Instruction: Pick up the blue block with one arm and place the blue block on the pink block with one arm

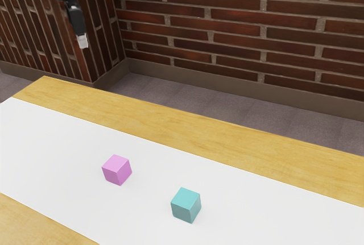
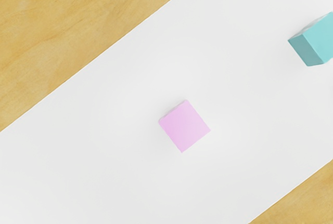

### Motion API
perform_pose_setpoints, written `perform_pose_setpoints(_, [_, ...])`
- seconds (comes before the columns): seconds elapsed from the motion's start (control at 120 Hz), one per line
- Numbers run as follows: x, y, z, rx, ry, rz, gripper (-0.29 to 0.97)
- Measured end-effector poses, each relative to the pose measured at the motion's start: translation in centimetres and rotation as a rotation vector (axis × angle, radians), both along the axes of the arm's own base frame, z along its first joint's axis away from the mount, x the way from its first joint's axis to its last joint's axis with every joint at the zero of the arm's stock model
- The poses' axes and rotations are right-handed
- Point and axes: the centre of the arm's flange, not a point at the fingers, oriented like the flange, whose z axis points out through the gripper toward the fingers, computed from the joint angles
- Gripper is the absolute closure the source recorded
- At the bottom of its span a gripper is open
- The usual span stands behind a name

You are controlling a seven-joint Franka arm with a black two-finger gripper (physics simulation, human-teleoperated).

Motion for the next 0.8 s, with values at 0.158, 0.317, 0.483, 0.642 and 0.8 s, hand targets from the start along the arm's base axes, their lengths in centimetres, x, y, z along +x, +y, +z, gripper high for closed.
perform_pose_setpoints(0.158, [1.0,-3.7,-1.5,0.019,0.028,-0.077,0.00])
perform_pose_setpoints(0.317, [-2.1,-7.6,0.5,0.072,0.009,-0.129,0.00])
perform_pose_setpoints(0.483, [-3.7,-13.7,-2.2,0.080,0.067,-0.321,0.00])
perform_pose_setpoints(0.642, [-3.8,-19.7,-8.8,0.070,0.133,-0.593,0.00])
perform_pose_setpoints(0.8, [-6.4,-23.2,-16.8,0.024,0.148,-0.794,0.00])
